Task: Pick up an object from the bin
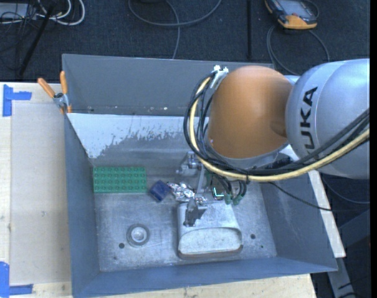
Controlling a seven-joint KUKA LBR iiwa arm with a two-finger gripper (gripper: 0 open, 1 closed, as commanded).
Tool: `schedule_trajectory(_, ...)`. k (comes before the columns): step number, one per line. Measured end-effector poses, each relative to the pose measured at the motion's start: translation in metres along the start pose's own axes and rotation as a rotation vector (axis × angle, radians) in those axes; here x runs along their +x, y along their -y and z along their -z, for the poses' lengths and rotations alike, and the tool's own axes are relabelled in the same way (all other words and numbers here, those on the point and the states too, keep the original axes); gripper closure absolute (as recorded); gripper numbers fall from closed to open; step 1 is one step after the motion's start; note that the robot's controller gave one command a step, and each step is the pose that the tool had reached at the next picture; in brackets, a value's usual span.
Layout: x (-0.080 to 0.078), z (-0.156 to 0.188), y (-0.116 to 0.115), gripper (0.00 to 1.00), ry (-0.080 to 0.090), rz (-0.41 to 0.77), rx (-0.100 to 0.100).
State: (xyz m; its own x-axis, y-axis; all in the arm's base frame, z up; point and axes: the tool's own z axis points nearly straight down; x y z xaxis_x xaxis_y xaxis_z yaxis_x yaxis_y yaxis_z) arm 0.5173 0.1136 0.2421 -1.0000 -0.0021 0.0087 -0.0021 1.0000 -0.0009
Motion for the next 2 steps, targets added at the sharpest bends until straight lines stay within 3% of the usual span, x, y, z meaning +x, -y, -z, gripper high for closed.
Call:
schedule_trajectory(1, -0.048, -0.103, 0.018, 0.00, 0.002, 0.165, 0.000)
schedule_trajectory(2, -0.069, -0.169, 0.046, 0.00, 0.009, -0.197, -0.005)
